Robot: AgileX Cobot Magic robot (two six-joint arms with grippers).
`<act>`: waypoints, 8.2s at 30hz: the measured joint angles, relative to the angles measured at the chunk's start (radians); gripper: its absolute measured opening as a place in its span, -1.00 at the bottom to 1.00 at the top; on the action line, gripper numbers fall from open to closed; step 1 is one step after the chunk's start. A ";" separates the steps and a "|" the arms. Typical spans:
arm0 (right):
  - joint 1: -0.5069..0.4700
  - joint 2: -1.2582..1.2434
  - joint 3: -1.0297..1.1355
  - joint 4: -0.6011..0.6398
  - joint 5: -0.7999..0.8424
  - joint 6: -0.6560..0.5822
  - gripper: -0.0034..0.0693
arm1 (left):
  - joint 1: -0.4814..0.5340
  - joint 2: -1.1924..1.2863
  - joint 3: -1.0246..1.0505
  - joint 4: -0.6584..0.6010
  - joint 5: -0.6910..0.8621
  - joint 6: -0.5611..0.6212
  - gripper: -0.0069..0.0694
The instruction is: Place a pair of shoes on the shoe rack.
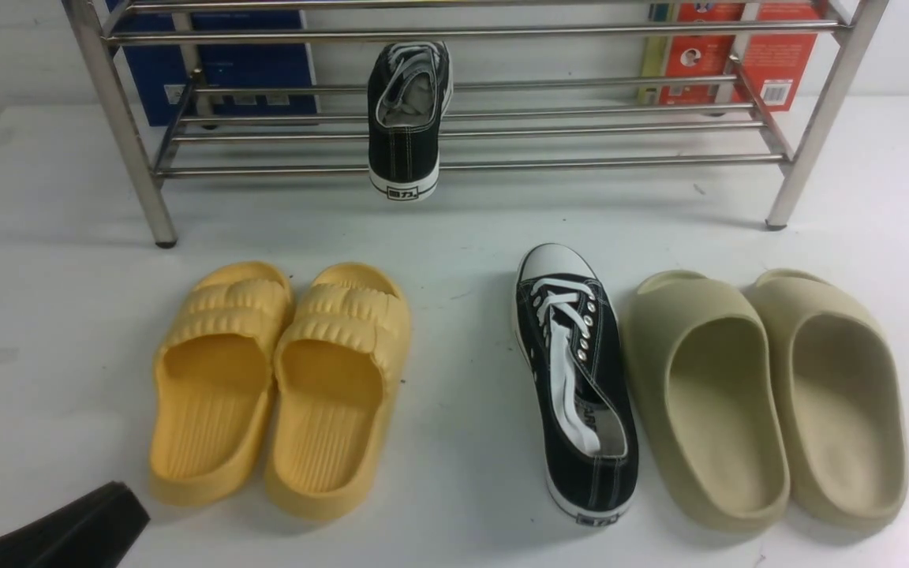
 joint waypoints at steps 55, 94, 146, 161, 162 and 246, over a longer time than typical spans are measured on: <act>0.735 1.153 -0.547 -0.370 -0.159 0.493 -0.81 | 0.000 0.000 0.000 0.000 0.010 0.000 -0.76; 0.502 1.410 -1.281 -0.275 0.053 0.162 -0.81 | 0.000 0.000 0.000 0.000 0.010 0.000 -0.75; 0.417 1.703 -1.594 -0.305 -0.214 -0.015 -0.68 | 0.000 0.000 0.000 0.000 0.010 0.000 -0.72; 0.426 1.662 -1.599 -0.340 -0.218 -0.032 -0.08 | 0.000 0.000 0.000 0.000 0.010 0.000 -0.72; 0.426 1.662 -1.599 -0.340 -0.217 -0.032 -0.08 | 0.000 0.000 0.000 0.000 0.010 0.000 -0.72; 0.482 0.516 -0.738 -0.296 0.274 0.095 -0.80 | 0.000 0.000 0.000 0.000 0.012 0.000 -0.57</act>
